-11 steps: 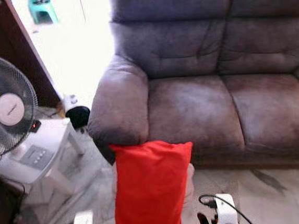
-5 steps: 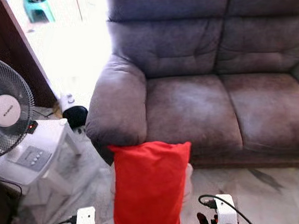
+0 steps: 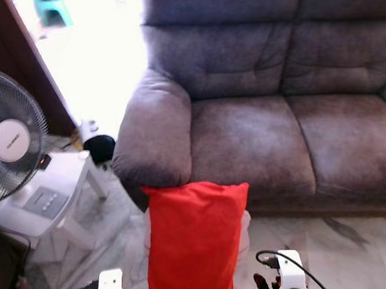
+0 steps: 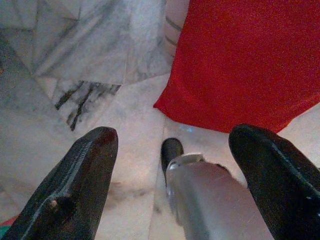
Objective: Move the pillow to the sofa from floor
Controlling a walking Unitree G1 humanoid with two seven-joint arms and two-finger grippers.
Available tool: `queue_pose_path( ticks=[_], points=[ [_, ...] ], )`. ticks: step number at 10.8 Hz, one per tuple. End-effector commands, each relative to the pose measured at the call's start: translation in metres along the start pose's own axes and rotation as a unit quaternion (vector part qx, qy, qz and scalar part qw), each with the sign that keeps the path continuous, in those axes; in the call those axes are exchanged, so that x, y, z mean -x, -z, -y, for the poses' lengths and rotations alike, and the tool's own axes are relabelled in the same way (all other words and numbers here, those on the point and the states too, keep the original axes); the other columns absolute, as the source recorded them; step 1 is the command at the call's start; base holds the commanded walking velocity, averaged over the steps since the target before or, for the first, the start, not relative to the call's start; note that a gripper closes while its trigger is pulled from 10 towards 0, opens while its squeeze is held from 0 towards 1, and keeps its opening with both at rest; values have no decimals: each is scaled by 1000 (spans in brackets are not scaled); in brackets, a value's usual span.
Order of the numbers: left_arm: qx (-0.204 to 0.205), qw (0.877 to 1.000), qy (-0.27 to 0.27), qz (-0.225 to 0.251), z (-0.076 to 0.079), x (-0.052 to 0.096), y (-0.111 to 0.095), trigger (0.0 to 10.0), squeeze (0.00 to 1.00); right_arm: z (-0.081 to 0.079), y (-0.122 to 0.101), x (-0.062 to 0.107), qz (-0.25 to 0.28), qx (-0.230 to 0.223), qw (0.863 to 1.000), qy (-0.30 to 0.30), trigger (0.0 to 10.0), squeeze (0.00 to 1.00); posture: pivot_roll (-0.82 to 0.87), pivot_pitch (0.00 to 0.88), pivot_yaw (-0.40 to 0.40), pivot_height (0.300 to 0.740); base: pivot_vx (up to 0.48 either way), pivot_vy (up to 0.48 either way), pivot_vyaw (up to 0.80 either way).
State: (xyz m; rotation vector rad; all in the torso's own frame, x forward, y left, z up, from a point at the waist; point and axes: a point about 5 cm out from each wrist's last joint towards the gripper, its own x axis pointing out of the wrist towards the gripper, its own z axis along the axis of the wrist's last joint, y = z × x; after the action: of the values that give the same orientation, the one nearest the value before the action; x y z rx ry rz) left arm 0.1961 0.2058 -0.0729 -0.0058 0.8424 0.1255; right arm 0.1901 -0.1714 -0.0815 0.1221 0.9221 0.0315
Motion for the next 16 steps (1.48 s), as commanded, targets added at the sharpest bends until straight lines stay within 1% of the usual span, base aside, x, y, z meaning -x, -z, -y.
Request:
queue_pose_path(
  ticks=[1, 3, 5, 6, 9, 11, 13, 14, 16],
  points=[
    [0, 1000, -1, -12, 0, 2, 8, 10000, 0, 6, 3, 2, -3, -3, 1000, 7, 10000, 0, 63, 97, -39, 704, 240, 0, 0],
    [0, 1000, -1, -12, 0, 2, 7, 10000, 0, 9, 4, 2, -5, -3, 1000, 10, 10000, 0, 62, 101, -40, 704, 247, 0, 0],
    [1, 1000, -1, -11, 0, 2, 7, 10000, 0, 6, 4, 2, -6, -5, 1000, 8, 10000, 0, 62, 106, -40, 704, 247, 0, 0],
    [1, 1000, 0, -11, 0, 1, 7, 10000, 0, 5, 4, 1, -6, -11, 1000, 5, 10000, 0, 62, 106, -40, 704, 247, 0, -587],
    [0, 1000, 0, -9, 1, 1, 5, 10000, 0, 10, 4, 2, -5, -4, 1000, 10, 10000, 0, 64, 107, -41, 704, 247, 0, 0],
    [-6, 1000, 2, -2, 1, 0, 2, 10000, 0, 16, 7, 4, -10, -2, 1000, 14, 10000, 0, 63, 109, -41, 704, 0, 0, 0],
    [-12, 1000, -1, -4, -6, 1, 2, 10000, 0, 19, 8, 5, -13, -1, 1000, 13, 10000, 0, 61, 109, -41, 704, 0, 0, 0],
    [-12, 1000, -2, -5, -7, 1, 2, 10000, 0, 19, 8, 5, -14, -1, 1000, 13, 10000, 0, 60, 109, -42, 704, 0, 0, 0],
    [-1, 1000, -3, -3, -4, 0, 1, 10000, 0, 20, 8, 6, -13, -1, 1000, 17, 10000, 0, 59, 109, -41, 704, 0, 0, 0]
  ],
)
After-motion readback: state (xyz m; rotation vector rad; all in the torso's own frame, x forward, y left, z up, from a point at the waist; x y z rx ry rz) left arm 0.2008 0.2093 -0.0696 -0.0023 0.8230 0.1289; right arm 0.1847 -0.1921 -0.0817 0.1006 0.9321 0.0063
